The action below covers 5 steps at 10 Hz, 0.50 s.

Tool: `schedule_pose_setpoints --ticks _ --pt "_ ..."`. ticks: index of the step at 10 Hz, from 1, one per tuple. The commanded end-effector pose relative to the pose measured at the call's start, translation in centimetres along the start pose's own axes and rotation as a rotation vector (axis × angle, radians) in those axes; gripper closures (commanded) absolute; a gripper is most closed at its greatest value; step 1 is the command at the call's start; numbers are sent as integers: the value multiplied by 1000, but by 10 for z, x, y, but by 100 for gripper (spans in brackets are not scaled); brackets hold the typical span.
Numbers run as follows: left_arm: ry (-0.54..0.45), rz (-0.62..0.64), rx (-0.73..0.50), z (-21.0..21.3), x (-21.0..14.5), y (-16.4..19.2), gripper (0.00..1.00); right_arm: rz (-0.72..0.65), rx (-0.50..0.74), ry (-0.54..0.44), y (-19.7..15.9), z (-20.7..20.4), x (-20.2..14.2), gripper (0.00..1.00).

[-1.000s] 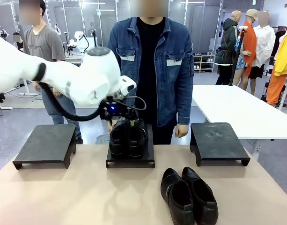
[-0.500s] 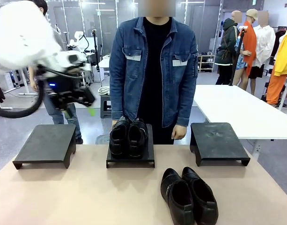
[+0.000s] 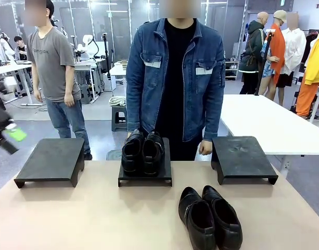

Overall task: Place the shoes on the stand as instructed by the person.
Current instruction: Pick up another pair of Shoes and place it on the Shoes Stand indicated by the person.

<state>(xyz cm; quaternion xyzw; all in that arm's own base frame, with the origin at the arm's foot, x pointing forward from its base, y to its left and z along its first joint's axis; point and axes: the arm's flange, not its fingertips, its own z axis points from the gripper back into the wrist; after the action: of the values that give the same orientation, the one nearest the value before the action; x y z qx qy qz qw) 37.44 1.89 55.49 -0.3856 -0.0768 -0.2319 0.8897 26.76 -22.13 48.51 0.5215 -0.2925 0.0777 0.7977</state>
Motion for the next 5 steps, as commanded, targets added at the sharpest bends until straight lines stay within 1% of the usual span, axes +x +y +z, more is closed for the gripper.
schedule_pose_setpoints --ticks 1,2,3,4,5 --pt "-8 2 -214 4 -36 35 0 20 11 -11 1 1 1 0" --pt "-6 -1 -289 -8 -58 59 0 20 11 -11 1 1 1 0" --pt "-74 -12 -436 -16 -82 81 0 20 11 -11 1 1 1 0" --pt "-145 13 -463 -25 -108 102 0 20 11 -11 1 1 1 0" --pt "-231 63 -494 -26 -126 121 0 20 11 -11 1 1 1 0"
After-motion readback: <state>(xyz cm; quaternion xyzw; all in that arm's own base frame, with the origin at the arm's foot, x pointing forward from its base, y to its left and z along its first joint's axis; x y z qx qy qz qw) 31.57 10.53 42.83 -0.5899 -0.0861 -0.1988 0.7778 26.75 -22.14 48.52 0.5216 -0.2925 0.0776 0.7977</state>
